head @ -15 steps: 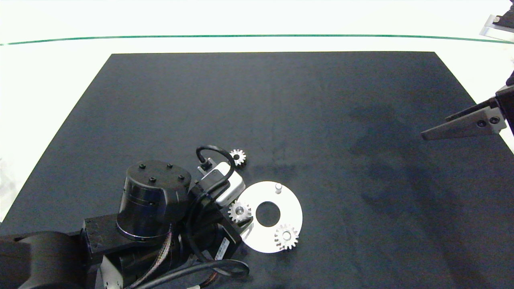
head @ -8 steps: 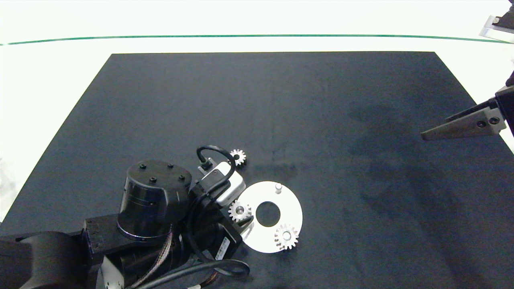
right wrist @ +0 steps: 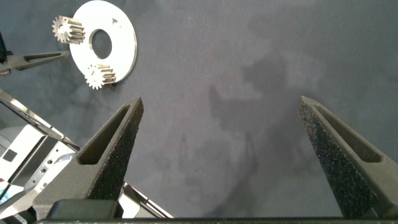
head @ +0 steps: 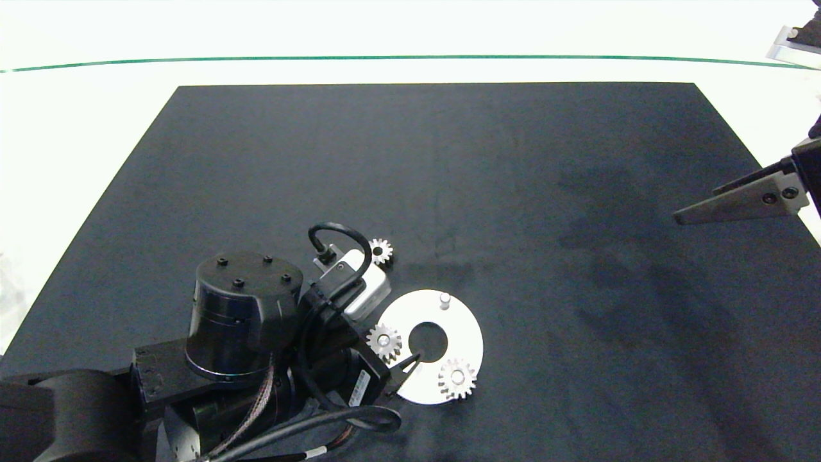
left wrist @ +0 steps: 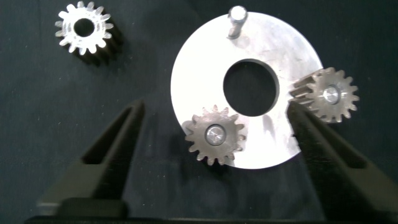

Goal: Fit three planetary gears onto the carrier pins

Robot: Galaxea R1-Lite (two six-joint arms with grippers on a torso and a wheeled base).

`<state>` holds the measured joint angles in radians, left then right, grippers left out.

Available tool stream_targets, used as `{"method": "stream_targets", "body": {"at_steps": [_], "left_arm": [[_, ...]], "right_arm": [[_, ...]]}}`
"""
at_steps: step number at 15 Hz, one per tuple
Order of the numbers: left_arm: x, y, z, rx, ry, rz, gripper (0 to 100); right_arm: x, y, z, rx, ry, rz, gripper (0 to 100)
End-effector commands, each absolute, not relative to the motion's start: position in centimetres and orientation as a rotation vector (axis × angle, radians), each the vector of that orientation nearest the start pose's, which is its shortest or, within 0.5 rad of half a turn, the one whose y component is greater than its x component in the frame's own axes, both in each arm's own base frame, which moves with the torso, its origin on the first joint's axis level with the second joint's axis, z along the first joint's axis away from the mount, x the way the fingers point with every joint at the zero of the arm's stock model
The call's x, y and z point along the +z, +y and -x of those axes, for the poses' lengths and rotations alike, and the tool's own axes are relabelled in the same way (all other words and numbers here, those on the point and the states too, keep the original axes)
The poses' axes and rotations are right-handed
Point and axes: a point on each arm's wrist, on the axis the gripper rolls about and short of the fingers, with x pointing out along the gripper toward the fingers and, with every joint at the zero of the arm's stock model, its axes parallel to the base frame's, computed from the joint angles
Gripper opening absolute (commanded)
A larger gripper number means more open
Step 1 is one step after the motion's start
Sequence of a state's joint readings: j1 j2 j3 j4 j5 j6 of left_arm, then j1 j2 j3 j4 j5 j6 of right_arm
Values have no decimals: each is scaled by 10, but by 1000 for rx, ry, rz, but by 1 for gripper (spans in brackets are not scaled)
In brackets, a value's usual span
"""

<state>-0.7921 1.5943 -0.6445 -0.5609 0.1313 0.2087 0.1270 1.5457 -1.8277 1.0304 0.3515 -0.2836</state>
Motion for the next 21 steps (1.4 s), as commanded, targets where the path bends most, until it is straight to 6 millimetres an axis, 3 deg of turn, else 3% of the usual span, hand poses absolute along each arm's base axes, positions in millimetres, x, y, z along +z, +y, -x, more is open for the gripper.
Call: {"method": "stream_targets", "body": {"at_steps": [1, 7, 15, 18, 21], "left_arm": [[160, -187, -196, -672, 293, -377, 100], [195, -194, -225, -645, 258, -378, 100], [175, -192, -274, -561, 309, -418, 100], [176, -183, -292, -511, 305, -416, 100], [177, -179, -298, -497, 304, -422, 100]], "right_arm": [[348, 35, -210, 564, 701, 180, 100], [348, 34, -208, 559, 700, 176, 100], [349, 33, -206, 559, 694, 179, 100], [348, 33, -206, 559, 701, 177, 100], [348, 33, -206, 558, 702, 177, 100]]}}
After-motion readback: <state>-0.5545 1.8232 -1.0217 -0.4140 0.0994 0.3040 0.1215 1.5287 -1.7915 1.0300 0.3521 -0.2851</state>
